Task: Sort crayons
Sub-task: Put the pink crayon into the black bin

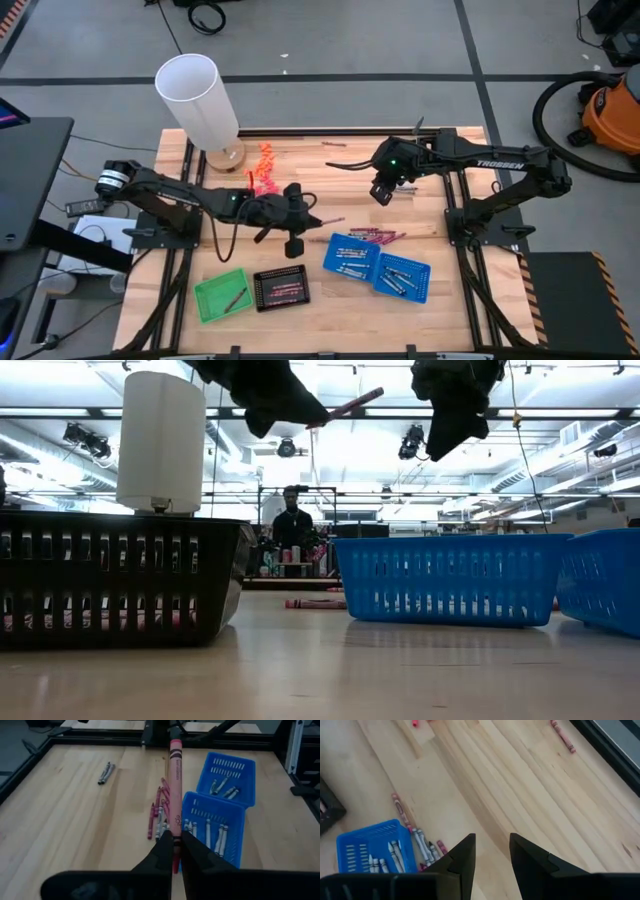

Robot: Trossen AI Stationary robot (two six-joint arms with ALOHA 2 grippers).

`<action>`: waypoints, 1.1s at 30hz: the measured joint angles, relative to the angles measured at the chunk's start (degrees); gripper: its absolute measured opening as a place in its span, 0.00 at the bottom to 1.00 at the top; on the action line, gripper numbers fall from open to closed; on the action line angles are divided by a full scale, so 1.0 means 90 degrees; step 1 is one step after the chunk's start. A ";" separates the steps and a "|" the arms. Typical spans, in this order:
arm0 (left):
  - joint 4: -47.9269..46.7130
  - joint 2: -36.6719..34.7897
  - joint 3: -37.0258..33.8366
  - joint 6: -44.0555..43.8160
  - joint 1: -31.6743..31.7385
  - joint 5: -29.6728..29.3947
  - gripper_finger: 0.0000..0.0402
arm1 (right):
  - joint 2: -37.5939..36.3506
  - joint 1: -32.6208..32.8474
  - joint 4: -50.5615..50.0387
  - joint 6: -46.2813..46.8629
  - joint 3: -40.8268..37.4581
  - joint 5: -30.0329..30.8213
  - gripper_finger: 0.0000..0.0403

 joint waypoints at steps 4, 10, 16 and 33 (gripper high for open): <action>0.0028 0.0000 0.0000 -0.0034 -0.0122 -0.0012 0.04 | -0.0021 0.0002 -0.0333 0.0002 0.0000 -0.0042 0.32; 0.0174 0.0061 -0.0005 -0.0032 -0.0149 -0.0015 0.04 | -0.0021 0.0002 -0.0861 0.0235 -0.0002 -0.0139 0.32; 0.0374 0.0158 -0.0005 -0.0032 -0.0139 -0.0020 0.04 | -0.0021 0.0101 -0.0828 0.0311 -0.0002 -0.0275 0.32; 0.0397 0.0202 -0.0002 -0.0053 -0.0187 -0.0017 0.04 | -0.0023 0.0186 -0.0780 0.0357 -0.0005 -0.0212 0.32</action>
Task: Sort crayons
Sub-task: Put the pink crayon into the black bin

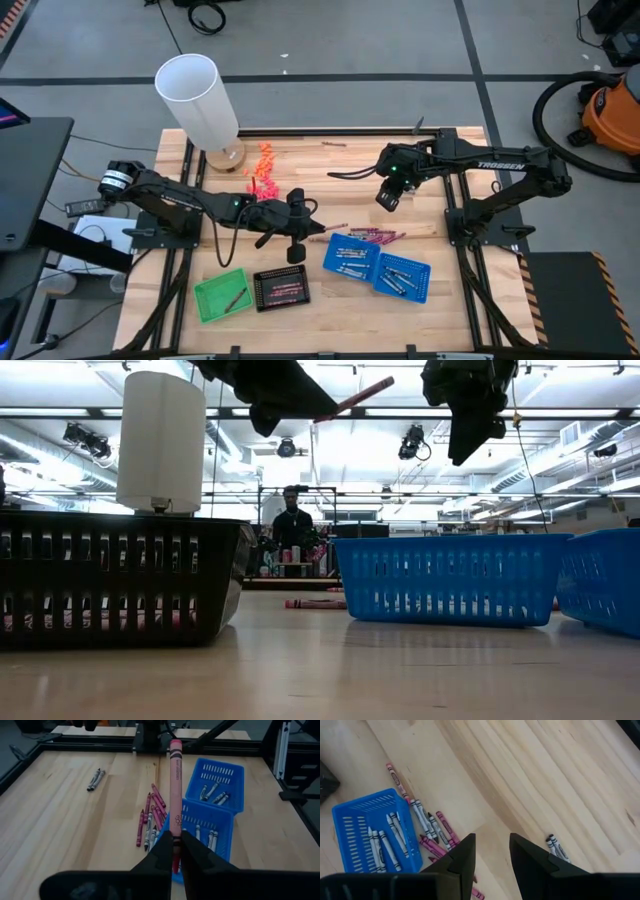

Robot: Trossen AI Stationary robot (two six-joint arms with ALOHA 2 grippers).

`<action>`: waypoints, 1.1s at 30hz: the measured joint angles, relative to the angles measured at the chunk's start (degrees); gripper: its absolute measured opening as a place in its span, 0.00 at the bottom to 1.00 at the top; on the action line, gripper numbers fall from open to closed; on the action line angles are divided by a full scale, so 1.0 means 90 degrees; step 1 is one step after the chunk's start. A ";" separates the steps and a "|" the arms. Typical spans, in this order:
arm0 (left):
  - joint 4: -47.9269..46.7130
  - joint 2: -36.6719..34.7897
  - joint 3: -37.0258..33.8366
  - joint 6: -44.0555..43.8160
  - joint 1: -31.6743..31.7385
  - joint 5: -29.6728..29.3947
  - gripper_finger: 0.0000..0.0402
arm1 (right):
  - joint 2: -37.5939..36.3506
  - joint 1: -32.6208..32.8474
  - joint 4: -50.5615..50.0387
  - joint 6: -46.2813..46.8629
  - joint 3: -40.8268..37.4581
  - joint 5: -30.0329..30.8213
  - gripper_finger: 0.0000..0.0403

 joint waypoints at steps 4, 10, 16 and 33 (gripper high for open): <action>-0.0002 0.0000 0.0000 0.0006 0.0002 0.0000 0.04 | 0.0000 0.0055 0.0001 0.0027 0.0000 0.0000 0.32; -0.0002 0.0000 0.0000 0.0027 0.0002 0.0000 0.04 | 0.0000 0.0153 0.0000 0.0078 0.0000 0.0000 0.32; -0.0003 -0.0001 0.0000 0.0060 0.0002 0.0000 0.04 | 0.0000 0.0207 0.0000 0.0105 0.0000 0.0046 0.32; -0.2261 -0.0074 0.0004 -0.2286 -0.0670 0.2471 0.04 | -0.0002 0.0370 0.0070 0.0092 -0.0002 0.0047 0.32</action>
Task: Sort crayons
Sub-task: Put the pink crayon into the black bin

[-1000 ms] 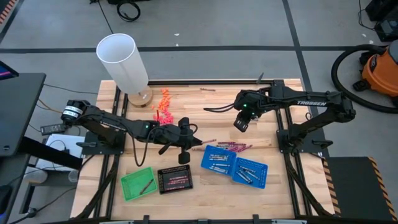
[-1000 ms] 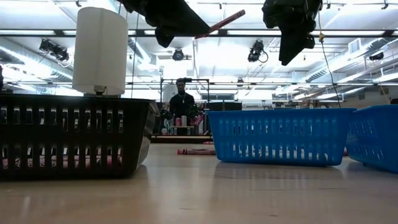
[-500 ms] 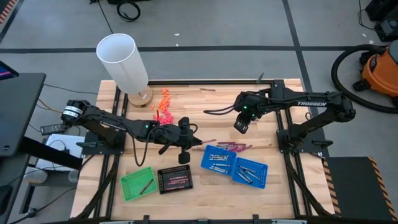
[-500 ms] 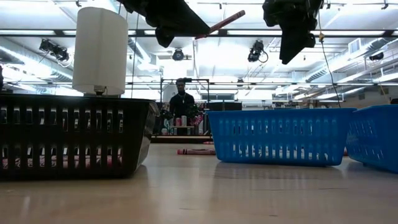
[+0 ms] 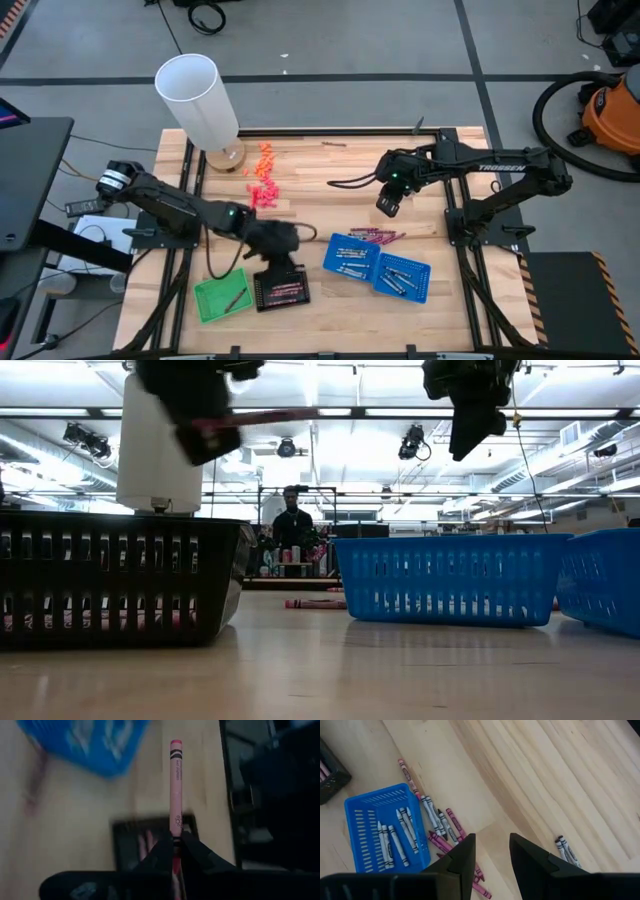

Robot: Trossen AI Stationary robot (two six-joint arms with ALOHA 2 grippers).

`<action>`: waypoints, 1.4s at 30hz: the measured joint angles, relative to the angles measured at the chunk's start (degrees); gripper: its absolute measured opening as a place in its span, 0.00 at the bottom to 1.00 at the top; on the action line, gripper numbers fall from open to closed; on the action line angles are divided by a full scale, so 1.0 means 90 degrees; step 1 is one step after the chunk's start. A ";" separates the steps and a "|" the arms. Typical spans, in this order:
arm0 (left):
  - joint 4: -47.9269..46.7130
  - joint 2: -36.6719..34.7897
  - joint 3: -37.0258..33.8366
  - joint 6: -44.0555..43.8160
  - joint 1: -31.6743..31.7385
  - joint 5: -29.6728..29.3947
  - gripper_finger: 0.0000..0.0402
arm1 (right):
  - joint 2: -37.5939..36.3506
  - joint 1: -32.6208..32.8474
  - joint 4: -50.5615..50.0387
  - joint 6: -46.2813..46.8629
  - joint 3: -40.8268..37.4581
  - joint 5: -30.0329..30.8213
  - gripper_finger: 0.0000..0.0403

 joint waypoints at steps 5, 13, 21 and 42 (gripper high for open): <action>-0.0828 0.0153 -0.0002 -0.0534 -0.0563 0.0109 0.04 | 0.0000 0.0057 0.0031 -0.0054 0.0000 0.0001 0.32; -0.0921 0.0541 0.0003 -0.0972 -0.0970 -0.0684 0.04 | 0.0007 0.0057 0.0311 -0.0177 -0.0005 0.0004 0.32; -0.0823 0.1052 -0.0001 -0.1483 -0.1040 -0.0602 0.06 | 0.0019 0.0065 0.0453 -0.0285 -0.0005 0.0006 0.32; -0.0637 0.1015 0.0396 -0.0466 -0.0134 -0.1376 0.35 | 0.0019 0.0036 0.0693 -0.0577 -0.0005 0.0004 0.32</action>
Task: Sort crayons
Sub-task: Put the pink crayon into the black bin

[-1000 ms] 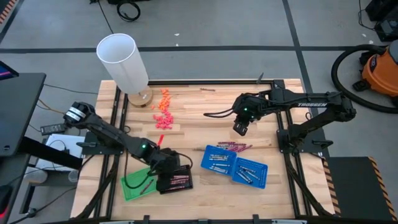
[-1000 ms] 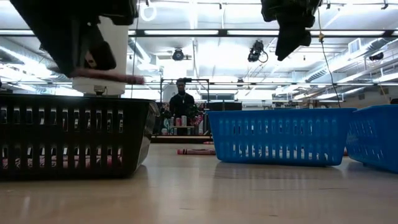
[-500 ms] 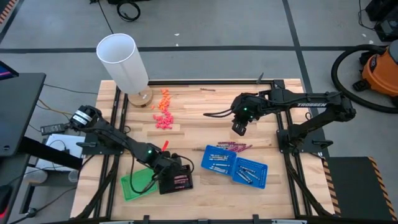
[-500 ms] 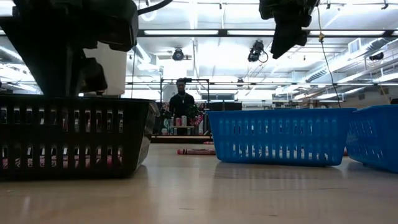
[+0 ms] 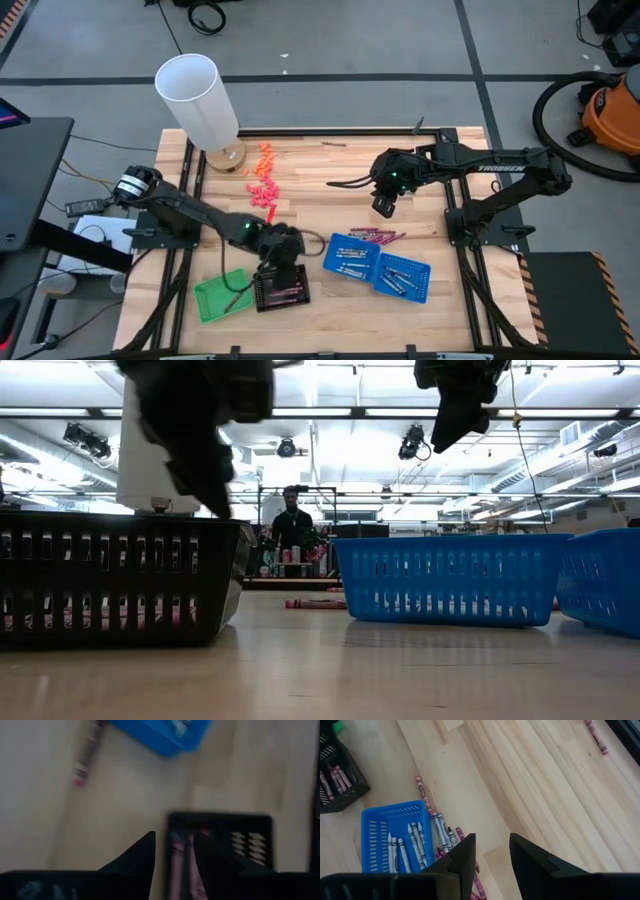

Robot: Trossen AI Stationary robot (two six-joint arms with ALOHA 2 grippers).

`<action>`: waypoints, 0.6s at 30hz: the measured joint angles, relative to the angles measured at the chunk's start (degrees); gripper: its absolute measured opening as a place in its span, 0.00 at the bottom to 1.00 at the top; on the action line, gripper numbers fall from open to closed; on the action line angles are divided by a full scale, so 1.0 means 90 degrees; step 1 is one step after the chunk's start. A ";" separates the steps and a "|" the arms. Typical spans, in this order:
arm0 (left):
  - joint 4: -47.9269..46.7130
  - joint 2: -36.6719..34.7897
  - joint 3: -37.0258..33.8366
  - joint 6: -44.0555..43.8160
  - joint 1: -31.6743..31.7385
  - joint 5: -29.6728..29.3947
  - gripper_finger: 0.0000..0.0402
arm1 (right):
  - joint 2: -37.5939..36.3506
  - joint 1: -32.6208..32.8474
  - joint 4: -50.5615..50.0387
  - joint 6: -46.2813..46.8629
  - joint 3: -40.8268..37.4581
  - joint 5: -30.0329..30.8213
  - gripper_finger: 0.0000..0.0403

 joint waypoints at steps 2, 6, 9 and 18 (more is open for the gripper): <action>0.0272 0.0086 0.0000 0.0175 0.0210 -0.0014 0.35 | 0.0000 0.0000 0.0004 -0.0056 0.0000 0.0000 0.32; 0.0951 0.0378 0.0002 0.0480 0.0510 0.0012 0.35 | 0.0000 0.0000 0.0049 -0.0098 0.0000 -0.0026 0.32; 0.0986 0.0603 0.0002 0.0593 0.0708 -0.0007 0.35 | 0.0000 0.0000 0.0030 -0.0101 0.0002 -0.0093 0.32; 0.1224 0.1054 0.0005 0.2174 0.1037 -0.0351 0.35 | 0.0000 0.0000 0.0041 -0.0272 0.0005 -0.0171 0.32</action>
